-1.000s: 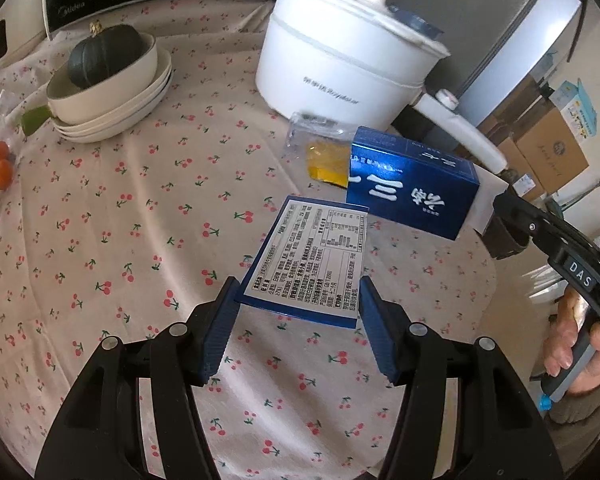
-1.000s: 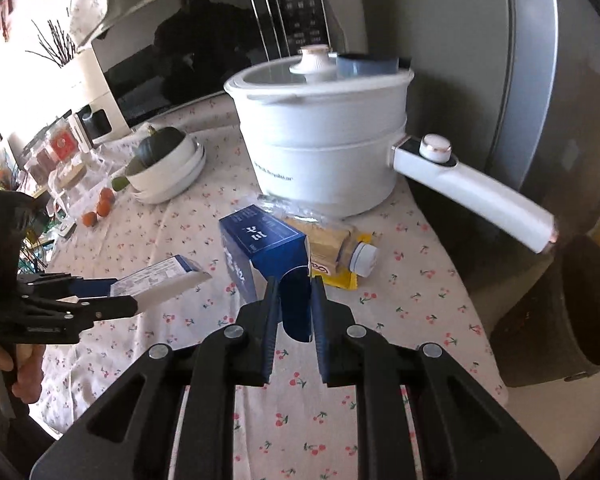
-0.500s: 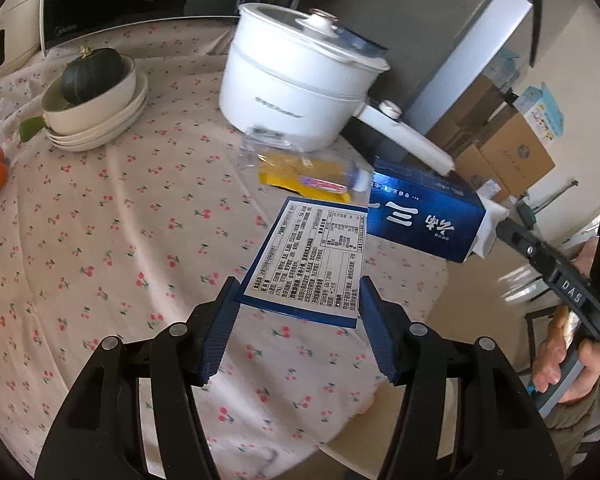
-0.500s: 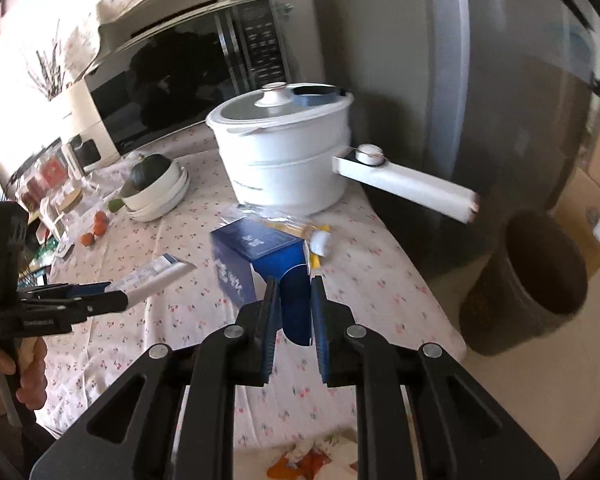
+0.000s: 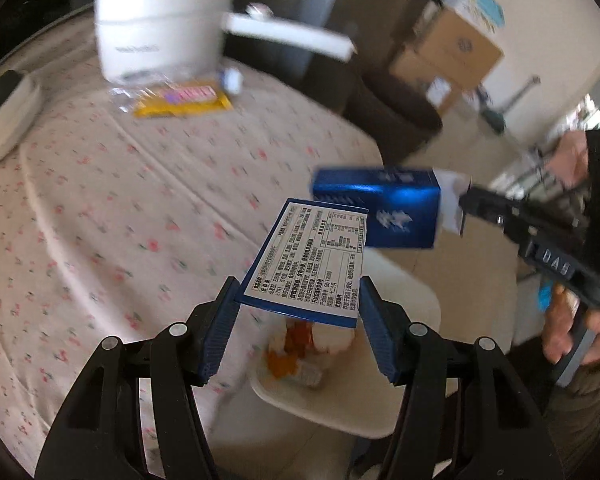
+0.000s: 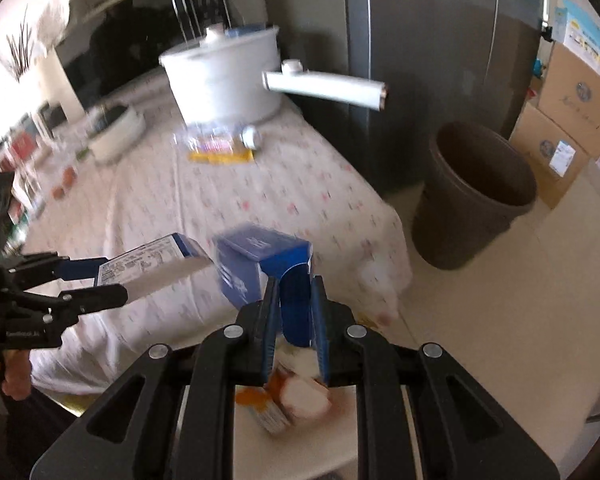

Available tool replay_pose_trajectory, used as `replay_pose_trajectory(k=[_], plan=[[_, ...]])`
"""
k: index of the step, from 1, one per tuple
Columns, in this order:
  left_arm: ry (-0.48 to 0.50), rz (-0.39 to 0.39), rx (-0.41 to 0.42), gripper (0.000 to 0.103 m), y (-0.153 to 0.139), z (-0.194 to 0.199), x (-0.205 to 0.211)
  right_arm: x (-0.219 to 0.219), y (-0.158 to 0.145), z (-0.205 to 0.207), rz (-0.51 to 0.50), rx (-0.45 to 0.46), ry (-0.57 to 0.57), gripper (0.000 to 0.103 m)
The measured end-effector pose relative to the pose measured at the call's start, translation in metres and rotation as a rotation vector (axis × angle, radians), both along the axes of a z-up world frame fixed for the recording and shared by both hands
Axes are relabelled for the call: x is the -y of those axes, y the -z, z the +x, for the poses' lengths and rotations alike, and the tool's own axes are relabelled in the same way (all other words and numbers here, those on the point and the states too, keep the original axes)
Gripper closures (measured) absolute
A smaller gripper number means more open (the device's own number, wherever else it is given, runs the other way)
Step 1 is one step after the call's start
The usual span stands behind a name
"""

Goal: Collect trash
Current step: 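Carry the receipt card and carton over the white bin and open both tools, then move both open tools from the bin back over the table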

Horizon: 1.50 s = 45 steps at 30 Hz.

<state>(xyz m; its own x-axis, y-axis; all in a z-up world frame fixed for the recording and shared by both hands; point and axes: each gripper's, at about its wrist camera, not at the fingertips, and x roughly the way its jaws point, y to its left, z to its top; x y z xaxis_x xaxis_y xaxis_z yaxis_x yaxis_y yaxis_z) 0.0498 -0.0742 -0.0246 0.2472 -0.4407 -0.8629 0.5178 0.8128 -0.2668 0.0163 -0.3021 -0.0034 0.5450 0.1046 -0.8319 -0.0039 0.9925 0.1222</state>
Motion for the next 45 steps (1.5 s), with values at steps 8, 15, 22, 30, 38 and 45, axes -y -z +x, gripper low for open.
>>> replay_pose_trajectory(k=[8,15,22,30,38,45], plan=[[0.102,0.056,-0.009,0.046,0.021,-0.022,0.025,-0.006,0.001,-0.036,-0.051,0.018,-0.023,0.087],[0.160,0.055,0.005,0.046,0.019,-0.031,0.036,-0.002,-0.008,-0.056,-0.010,0.060,-0.016,0.095],[0.202,0.094,-0.019,0.046,0.033,-0.038,0.044,-0.010,-0.005,-0.052,-0.024,0.041,-0.040,0.095],[0.214,0.097,-0.035,0.022,0.036,-0.042,0.044,-0.003,-0.005,-0.050,-0.018,0.043,0.001,0.094],[0.143,0.072,0.006,0.014,0.020,-0.032,0.033,0.005,-0.006,-0.047,-0.005,0.044,0.041,0.066],[0.040,0.085,0.034,0.014,0.012,-0.014,0.017,0.007,-0.005,-0.043,0.005,0.040,0.058,0.054]])
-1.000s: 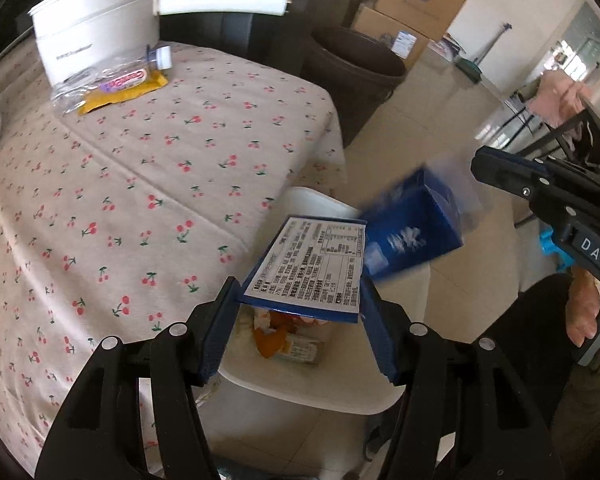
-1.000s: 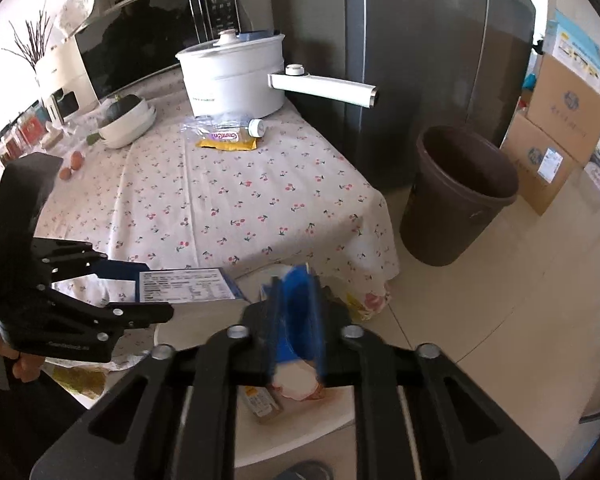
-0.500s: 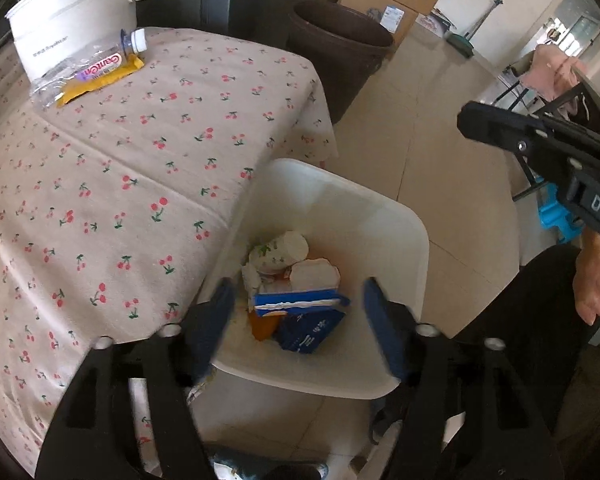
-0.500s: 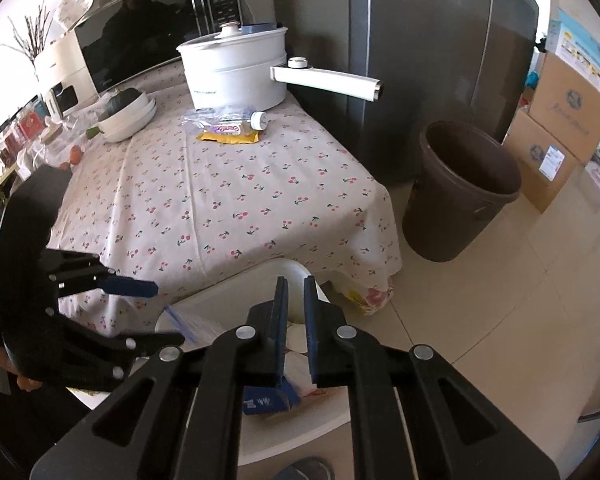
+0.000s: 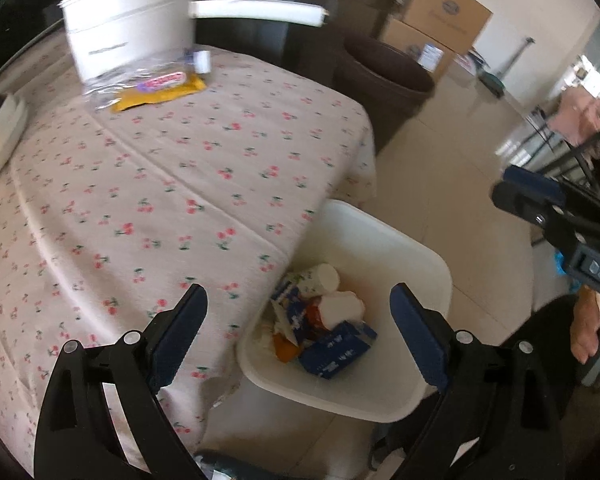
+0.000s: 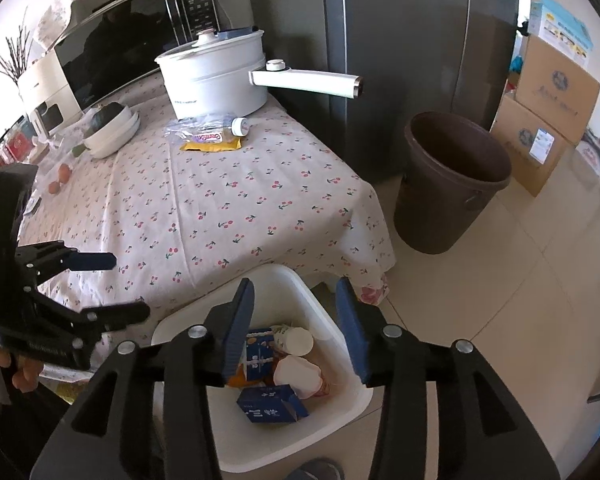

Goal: Collect trash
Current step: 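Move both open tools from the bin back over the table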

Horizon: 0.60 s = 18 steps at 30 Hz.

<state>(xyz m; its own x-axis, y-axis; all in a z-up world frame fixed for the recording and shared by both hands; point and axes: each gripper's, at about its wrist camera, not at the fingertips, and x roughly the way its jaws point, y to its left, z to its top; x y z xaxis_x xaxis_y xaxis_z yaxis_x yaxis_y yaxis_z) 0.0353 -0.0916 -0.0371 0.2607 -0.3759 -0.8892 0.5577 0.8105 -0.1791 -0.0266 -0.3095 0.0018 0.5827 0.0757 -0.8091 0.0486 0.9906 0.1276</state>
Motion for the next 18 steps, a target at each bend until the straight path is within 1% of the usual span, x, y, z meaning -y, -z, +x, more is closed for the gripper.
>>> replay_pose_trajectory(k=[1,2,4,6,8,9,10,11,15,17,18], plan=[[-0.011,0.005,0.002,0.014,0.000,0.002,-0.002,0.000,0.000,0.000,-0.002,0.002,0.001,0.051],[-0.042,0.016,0.009,0.014,0.000,0.005,-0.007,-0.001,-0.001,0.000,-0.004,0.004,0.002,0.049],[-0.078,0.024,0.015,0.014,-0.001,0.010,-0.013,-0.002,-0.001,0.001,-0.007,0.003,0.002,0.049],[-0.140,0.025,0.018,0.014,-0.006,0.020,-0.028,-0.002,-0.001,0.002,-0.012,0.003,0.009,0.048],[-0.217,-0.021,0.024,0.014,-0.018,0.034,-0.052,0.001,-0.002,0.001,-0.010,0.009,0.025,0.045],[-0.260,-0.043,0.032,0.013,-0.025,0.040,-0.066,0.004,-0.002,0.002,-0.007,0.010,0.035,0.042],[-0.296,-0.059,0.039,0.010,-0.029,0.045,-0.077,0.006,-0.002,0.002,-0.003,0.011,0.044,0.041],[-0.346,-0.083,0.044,0.010,-0.036,0.052,-0.095,0.008,-0.002,0.003,0.003,0.010,0.054,0.041],[-0.488,-0.147,0.031,0.010,-0.049,0.070,-0.147,0.010,-0.002,0.006,0.014,0.004,0.072,0.041],[-0.568,-0.169,0.026,0.010,-0.051,0.077,-0.171,0.007,-0.001,0.009,0.004,0.001,0.062,0.040],[-0.588,-0.175,0.021,0.010,-0.052,0.079,-0.176,0.005,-0.001,0.010,-0.002,-0.001,0.055,0.038]])
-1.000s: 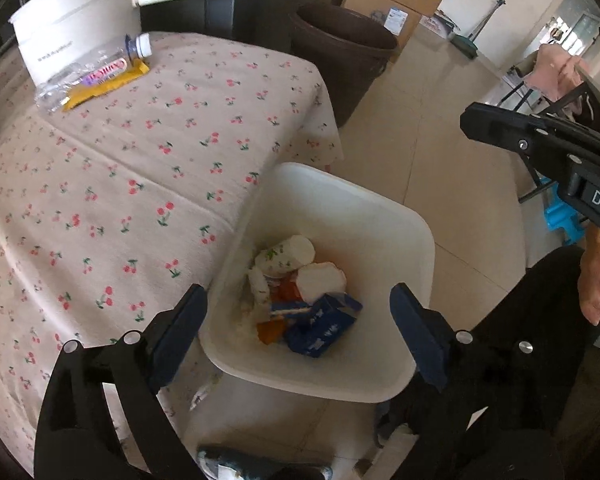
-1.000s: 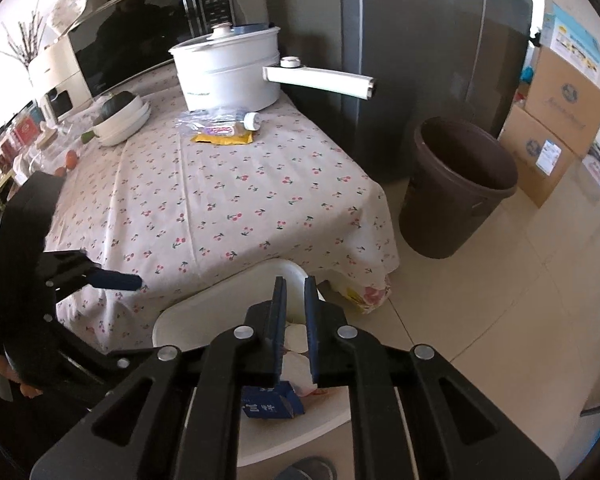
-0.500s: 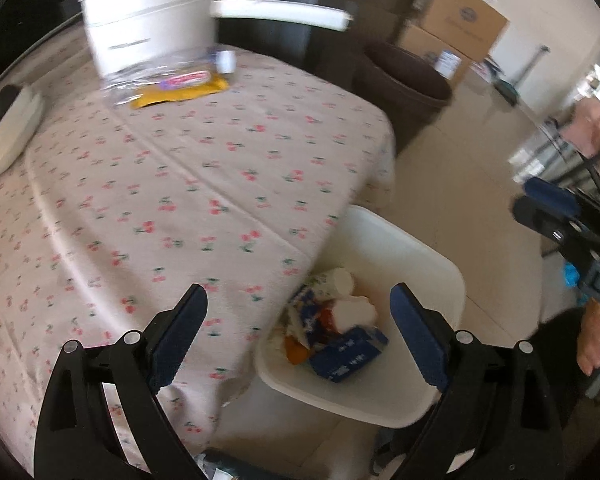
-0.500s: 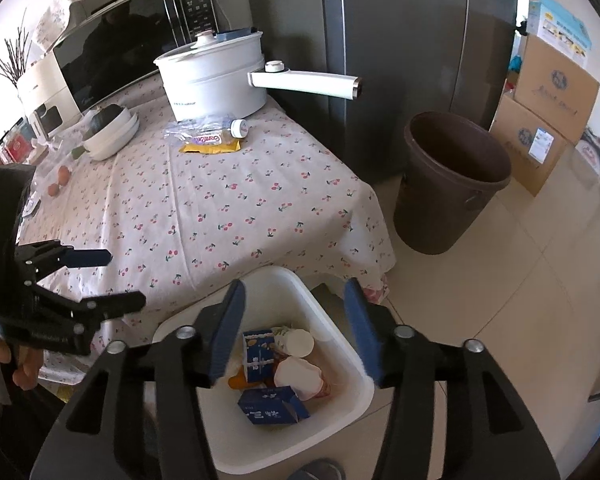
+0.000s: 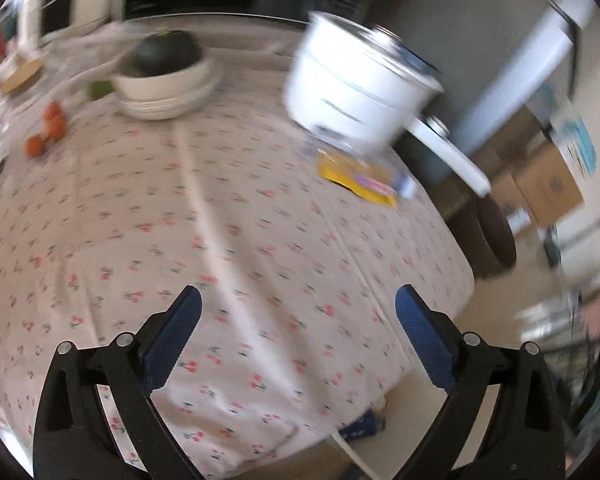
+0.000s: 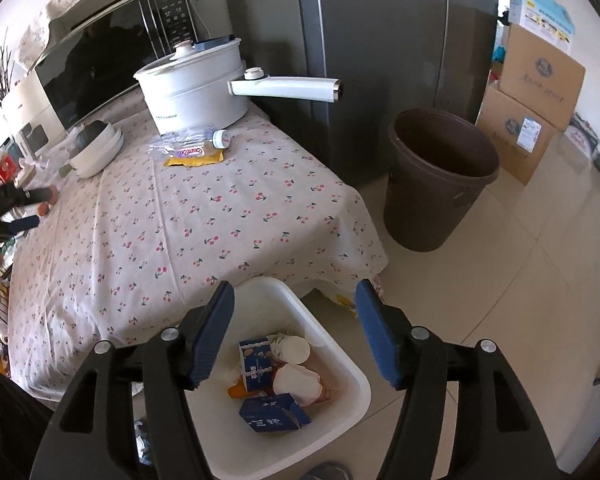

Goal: Collect trash
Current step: 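Move both open tools from the bin back over the table, then grasp the clear plastic bottle with the right tool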

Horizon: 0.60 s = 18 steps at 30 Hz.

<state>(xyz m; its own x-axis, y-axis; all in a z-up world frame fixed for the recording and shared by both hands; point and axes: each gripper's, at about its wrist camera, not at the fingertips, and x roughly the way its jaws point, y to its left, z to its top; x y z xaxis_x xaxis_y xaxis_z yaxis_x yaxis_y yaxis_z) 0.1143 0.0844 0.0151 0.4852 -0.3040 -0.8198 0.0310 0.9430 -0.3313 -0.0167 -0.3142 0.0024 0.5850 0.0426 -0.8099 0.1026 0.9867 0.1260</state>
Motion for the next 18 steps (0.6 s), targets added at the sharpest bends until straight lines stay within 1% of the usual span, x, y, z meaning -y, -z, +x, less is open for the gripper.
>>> replay_pose_trajectory(k=[3,6,10,13,14,15,16,18], plan=[[-0.039,-0.020,-0.021,0.010,0.002,0.005,-0.011,-0.010,0.003,0.006,-0.024,-0.012,-0.032,0.038],[-0.060,0.004,-0.021,0.010,0.004,0.008,-0.012,-0.019,0.006,0.014,-0.050,-0.024,-0.061,0.037],[-0.072,0.084,-0.002,0.010,0.006,0.013,-0.008,-0.034,0.011,0.030,-0.093,-0.042,-0.108,0.034],[-0.054,0.179,0.024,0.009,0.007,0.017,-0.001,-0.044,0.013,0.044,-0.117,-0.047,-0.145,0.034],[-0.050,0.198,0.030,0.009,0.008,0.018,0.000,-0.049,0.015,0.050,-0.119,-0.053,-0.162,0.034],[-0.046,0.208,0.033,0.009,0.009,0.018,0.000,-0.052,0.015,0.054,-0.105,-0.059,-0.178,0.034],[-0.041,0.219,0.035,0.009,0.010,0.019,0.001,-0.055,0.016,0.060,-0.066,-0.066,-0.205,0.034],[-0.034,0.247,0.043,0.009,0.012,0.019,0.003,-0.060,0.016,0.070,-0.021,-0.071,-0.245,0.034]])
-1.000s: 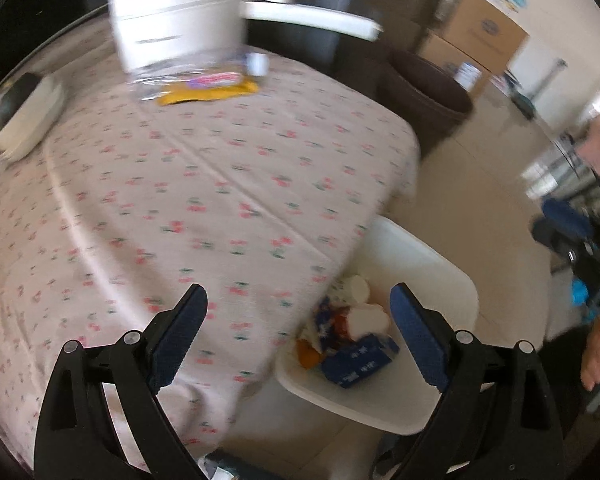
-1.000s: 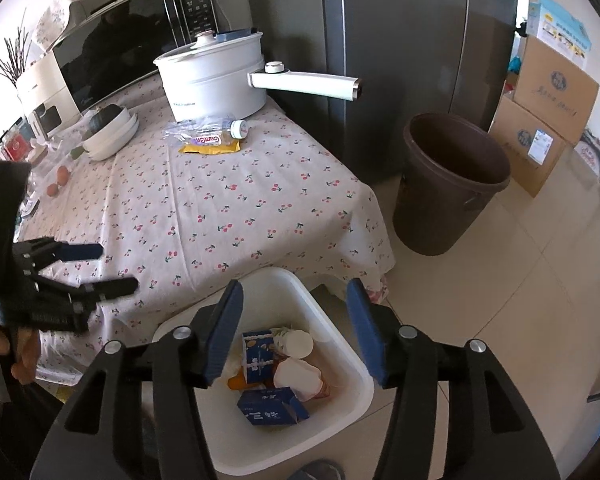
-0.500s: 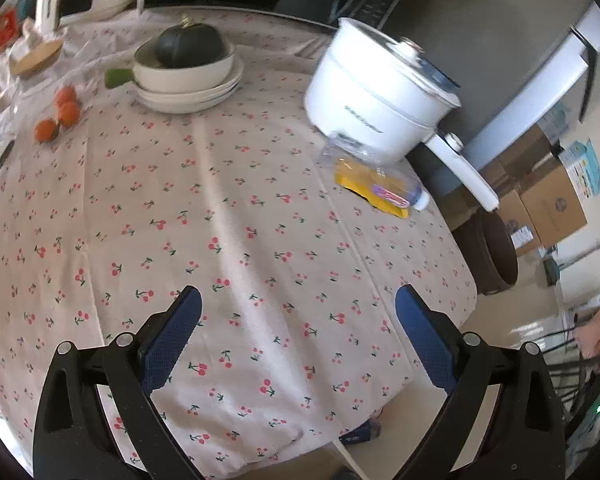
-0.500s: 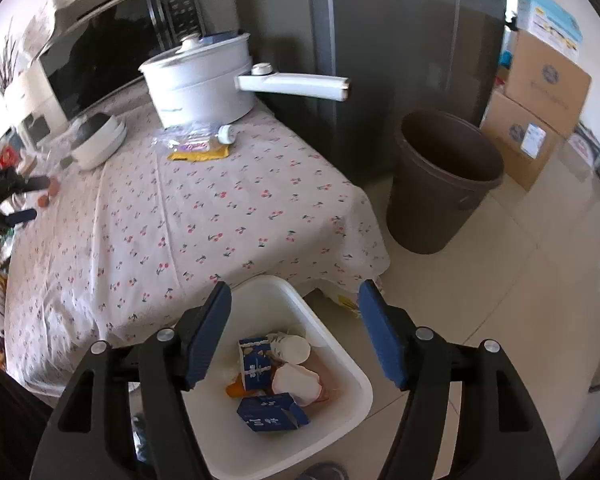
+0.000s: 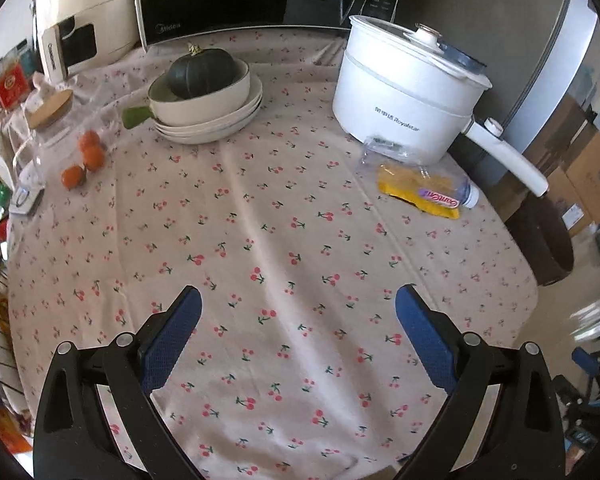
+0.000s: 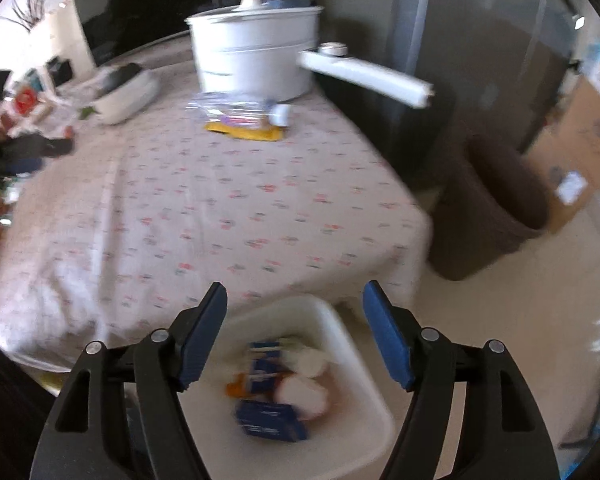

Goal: Collect trash
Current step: 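Grasp the clear plastic bottle with the right tool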

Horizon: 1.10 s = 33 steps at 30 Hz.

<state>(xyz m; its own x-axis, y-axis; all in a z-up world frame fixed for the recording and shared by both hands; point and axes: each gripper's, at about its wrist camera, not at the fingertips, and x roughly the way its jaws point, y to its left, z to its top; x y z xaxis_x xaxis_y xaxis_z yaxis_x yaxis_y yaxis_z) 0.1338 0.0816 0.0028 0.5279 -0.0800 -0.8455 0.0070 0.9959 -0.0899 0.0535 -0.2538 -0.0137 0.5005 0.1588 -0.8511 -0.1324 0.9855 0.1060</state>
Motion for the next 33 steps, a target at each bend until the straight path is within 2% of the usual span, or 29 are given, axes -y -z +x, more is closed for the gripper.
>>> replay_pose_trajectory(k=[4,9,14,23,27,30,33], plan=[[0.020,0.063,0.011,0.009,0.002,0.003,0.003,-0.023,0.003,0.029,-0.085,0.029,-0.089,0.026],[0.018,0.074,0.012,0.007,0.004,0.009,0.003,-0.050,0.017,0.077,-0.168,0.037,-0.180,0.026],[0.010,0.085,0.006,0.007,0.006,0.018,0.000,-0.077,0.024,0.132,-0.251,0.093,-0.241,0.026],[0.009,0.000,-0.061,0.007,0.018,0.028,-0.008,-0.132,0.039,0.226,-0.485,0.164,-0.379,0.026],[0.010,0.001,-0.060,0.007,0.017,0.030,-0.010,-0.149,0.046,0.252,-0.522,0.143,-0.458,0.026],[0.026,-0.029,-0.075,0.007,0.018,0.031,-0.010,-0.156,0.054,0.265,-0.514,0.088,-0.523,0.025],[0.032,-0.053,-0.091,0.007,0.021,0.030,-0.010,-0.161,0.068,0.275,-0.572,0.053,-0.575,0.022]])
